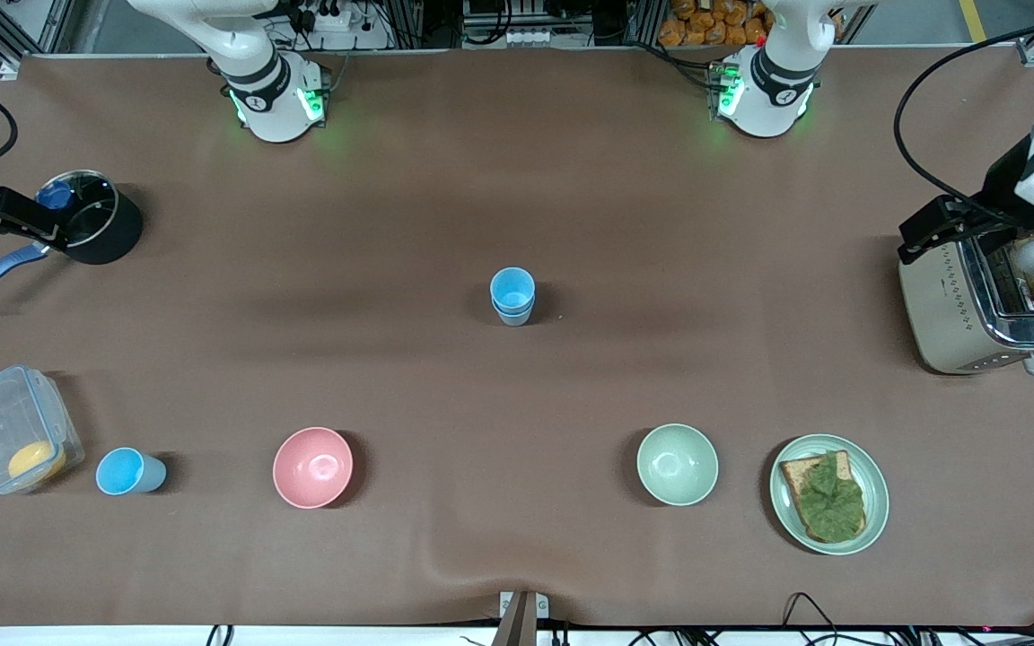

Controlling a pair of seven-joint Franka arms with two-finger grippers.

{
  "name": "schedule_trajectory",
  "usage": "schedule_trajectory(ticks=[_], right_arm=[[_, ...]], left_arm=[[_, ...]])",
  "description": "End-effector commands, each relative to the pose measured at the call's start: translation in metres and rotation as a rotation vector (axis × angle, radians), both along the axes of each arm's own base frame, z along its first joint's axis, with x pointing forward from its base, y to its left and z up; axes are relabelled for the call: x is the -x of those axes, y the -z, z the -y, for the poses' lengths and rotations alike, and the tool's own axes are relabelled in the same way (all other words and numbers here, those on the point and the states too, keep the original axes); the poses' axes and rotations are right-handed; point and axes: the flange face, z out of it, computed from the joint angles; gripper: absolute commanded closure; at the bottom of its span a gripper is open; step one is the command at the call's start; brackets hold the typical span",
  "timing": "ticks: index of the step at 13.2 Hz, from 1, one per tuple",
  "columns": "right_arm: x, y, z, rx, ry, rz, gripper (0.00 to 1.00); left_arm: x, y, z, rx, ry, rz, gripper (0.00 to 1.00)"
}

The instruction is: Stack blue cups with both arms

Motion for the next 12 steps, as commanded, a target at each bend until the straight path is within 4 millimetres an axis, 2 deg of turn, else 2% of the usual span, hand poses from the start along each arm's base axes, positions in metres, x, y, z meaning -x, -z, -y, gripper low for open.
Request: schedule_trajectory(ticks=[1, 6, 12], right_arm=[[-0.0004, -0.0008, 0.0015, 0.015, -0.011, -0.009, 0.00], [-0.0002, -0.0001, 0.0032, 0.015, -0.006, -0.010, 0.00], [0.0006, 0.0005, 0.0031, 0.015, -0.004, -0.018, 0.00]], left_arm=[[0.0044, -0.0024, 0.0083, 0.012, 0.022, -0.008, 0.00], [0.0003, 0.0075, 0.0106, 0.023, 0.026, -0.028, 0.00], [0.0034, 0.0062, 0.0049, 0.017, 0.019, -0.048, 0.00]])
